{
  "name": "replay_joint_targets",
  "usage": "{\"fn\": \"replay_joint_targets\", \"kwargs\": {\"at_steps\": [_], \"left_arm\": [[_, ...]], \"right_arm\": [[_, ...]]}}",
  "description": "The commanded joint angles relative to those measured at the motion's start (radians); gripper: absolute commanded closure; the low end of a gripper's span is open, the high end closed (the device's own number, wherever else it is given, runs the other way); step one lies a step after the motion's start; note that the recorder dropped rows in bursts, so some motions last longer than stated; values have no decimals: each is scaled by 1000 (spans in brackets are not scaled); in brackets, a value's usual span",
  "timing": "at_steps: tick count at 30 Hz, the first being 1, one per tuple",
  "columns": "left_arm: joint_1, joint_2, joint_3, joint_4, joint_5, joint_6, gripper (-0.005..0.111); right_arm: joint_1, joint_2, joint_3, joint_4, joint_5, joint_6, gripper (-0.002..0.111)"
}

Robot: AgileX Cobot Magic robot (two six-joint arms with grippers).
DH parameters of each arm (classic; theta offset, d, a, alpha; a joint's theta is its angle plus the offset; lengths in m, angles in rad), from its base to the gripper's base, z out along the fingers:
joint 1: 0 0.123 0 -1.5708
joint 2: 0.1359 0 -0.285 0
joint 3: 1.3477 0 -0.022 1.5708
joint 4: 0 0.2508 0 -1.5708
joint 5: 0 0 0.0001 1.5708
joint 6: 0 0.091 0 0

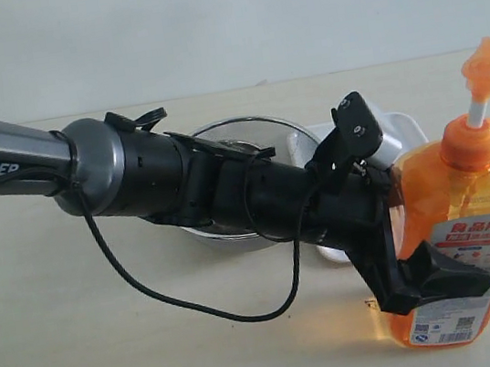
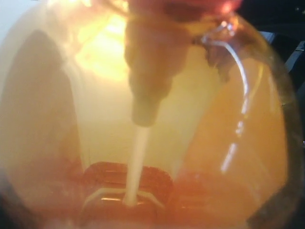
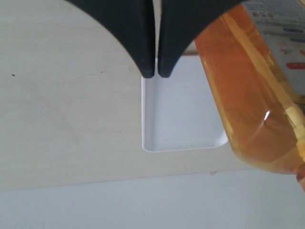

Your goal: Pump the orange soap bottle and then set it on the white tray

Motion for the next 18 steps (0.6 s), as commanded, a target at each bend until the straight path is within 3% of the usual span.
{"fn": "replay_joint_targets", "kwargs": {"at_steps": [1,5,18], "left_arm": [[-4,-2,-7,-9,44,3,58],[-4,-2,-7,-9,84,3,99],[-4,-2,-7,-9,7,3,102]], "right_arm": [[-2,-5,0,-1,-4,-4,108],[-2,-5,0,-1,-4,-4,108],[-2,-5,0,-1,-4,-4,108]]}}
